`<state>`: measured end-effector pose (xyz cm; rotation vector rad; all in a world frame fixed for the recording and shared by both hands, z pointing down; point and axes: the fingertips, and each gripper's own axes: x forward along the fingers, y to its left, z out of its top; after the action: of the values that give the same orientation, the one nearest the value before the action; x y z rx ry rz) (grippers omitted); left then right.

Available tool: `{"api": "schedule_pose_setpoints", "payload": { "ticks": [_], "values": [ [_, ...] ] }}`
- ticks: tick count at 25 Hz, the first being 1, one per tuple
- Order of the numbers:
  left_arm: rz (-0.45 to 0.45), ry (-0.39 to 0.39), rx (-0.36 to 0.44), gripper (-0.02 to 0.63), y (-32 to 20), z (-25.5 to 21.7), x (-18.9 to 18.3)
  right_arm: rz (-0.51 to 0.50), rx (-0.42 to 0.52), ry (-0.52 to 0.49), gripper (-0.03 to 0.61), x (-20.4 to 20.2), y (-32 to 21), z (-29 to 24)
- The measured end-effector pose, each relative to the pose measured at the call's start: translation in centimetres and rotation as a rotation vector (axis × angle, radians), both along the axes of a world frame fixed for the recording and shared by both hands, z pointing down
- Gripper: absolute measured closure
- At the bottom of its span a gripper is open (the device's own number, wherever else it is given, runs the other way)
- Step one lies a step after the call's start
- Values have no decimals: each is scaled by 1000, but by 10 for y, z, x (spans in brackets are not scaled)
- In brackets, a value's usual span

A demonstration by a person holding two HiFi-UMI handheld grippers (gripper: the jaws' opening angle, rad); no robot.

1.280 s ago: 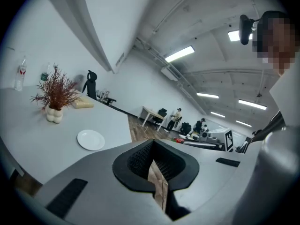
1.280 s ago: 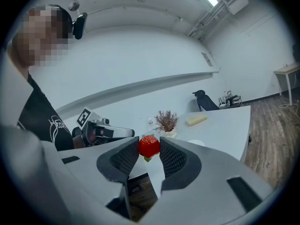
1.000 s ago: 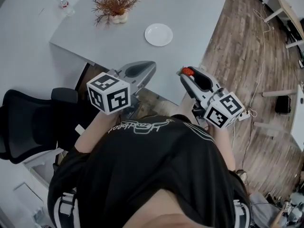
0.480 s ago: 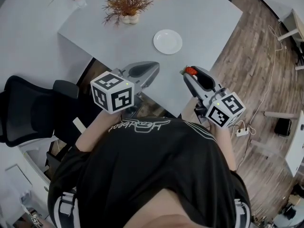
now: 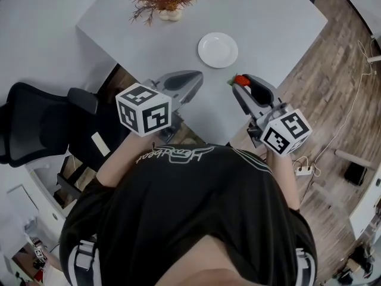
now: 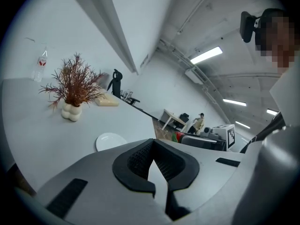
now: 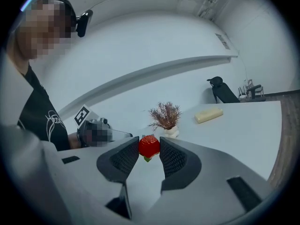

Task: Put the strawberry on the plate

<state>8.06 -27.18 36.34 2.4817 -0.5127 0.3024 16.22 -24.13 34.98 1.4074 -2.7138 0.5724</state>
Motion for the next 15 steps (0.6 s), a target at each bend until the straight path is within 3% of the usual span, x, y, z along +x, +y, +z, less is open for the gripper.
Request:
{"api": "schedule_pose_setpoints", "payload": {
  "ticks": [8,15],
  "values": [
    [-19,-5,-40,607,-25,19,15,-26,-13,137,445,10,-24,25],
    [-44,-3,-85,607,-40,37,20,-67,-24,153,445,12,-51,30]
  ]
}}
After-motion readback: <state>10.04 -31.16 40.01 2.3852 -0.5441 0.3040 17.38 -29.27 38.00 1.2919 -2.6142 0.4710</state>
